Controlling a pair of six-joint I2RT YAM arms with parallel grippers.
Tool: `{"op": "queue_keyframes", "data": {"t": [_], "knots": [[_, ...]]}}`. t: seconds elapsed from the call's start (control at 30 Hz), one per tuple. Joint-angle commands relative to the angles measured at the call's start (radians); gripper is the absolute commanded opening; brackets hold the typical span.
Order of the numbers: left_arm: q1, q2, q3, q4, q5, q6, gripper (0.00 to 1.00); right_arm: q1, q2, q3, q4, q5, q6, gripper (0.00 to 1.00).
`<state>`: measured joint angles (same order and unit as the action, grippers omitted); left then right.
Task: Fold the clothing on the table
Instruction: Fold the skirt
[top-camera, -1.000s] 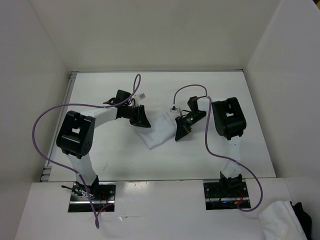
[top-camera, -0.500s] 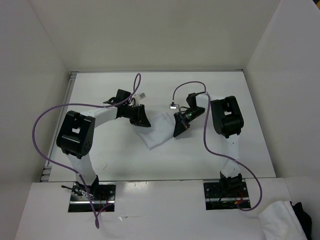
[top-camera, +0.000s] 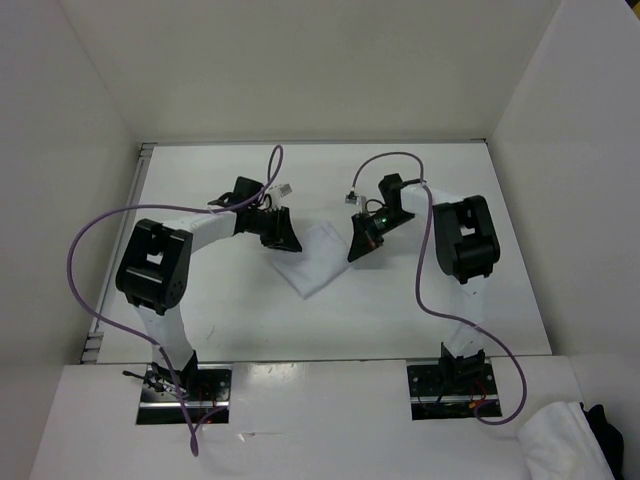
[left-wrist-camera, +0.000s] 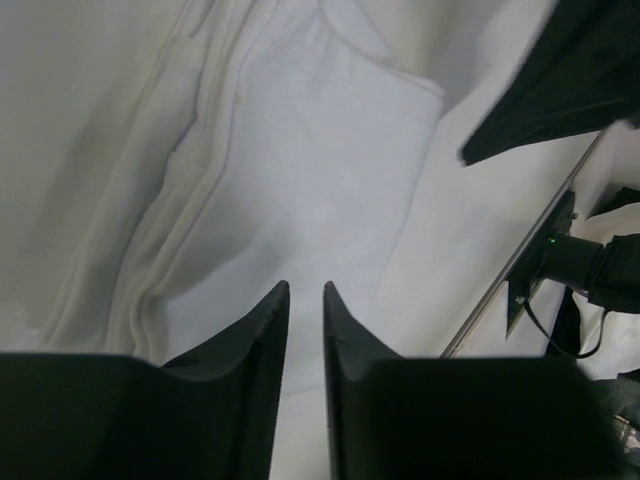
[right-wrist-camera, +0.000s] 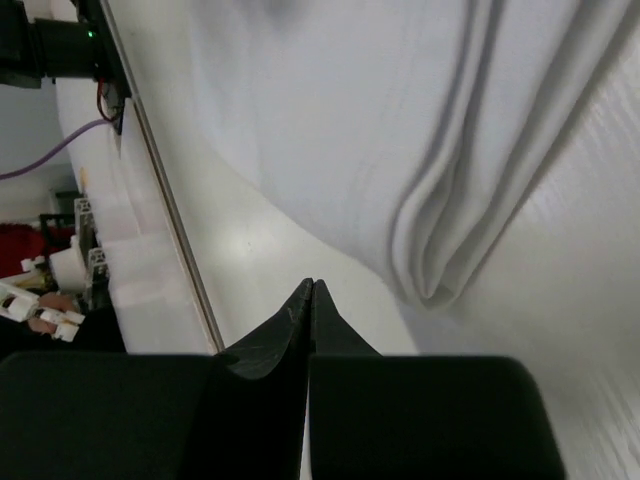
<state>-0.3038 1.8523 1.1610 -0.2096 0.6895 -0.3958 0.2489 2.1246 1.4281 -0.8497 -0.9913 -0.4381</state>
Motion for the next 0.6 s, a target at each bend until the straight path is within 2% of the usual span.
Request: {"op": "queue_keyframes", "data": {"t": [0.0, 0.07, 0.1, 0.17, 0.4, 0.57], "knots": [[-0.004, 0.03, 0.028, -0.014, -0.021, 0.012, 0.24, 0.004, -0.15, 0.003, 0.076, 0.003, 0.031, 0.0], [-0.004, 0.057, 0.028, -0.036, -0.044, 0.012, 0.16, 0.004, -0.17, 0.003, 0.11, 0.1, 0.091, 0.0], [-0.004, 0.071, 0.028, -0.048, -0.044, 0.012, 0.08, 0.004, -0.17, -0.006, 0.11, 0.127, 0.104, 0.0], [-0.004, 0.071, 0.028, -0.048, -0.083, 0.012, 0.03, 0.004, -0.181, -0.015, 0.12, 0.18, 0.104, 0.0], [-0.004, 0.062, 0.028, -0.059, -0.156, -0.008, 0.0, 0.033, -0.206, -0.024, 0.164, 0.232, 0.113, 0.0], [-0.004, 0.073, 0.037, -0.059, -0.165, -0.017, 0.04, 0.095, -0.206, -0.024, 0.173, 0.262, 0.113, 0.0]]}}
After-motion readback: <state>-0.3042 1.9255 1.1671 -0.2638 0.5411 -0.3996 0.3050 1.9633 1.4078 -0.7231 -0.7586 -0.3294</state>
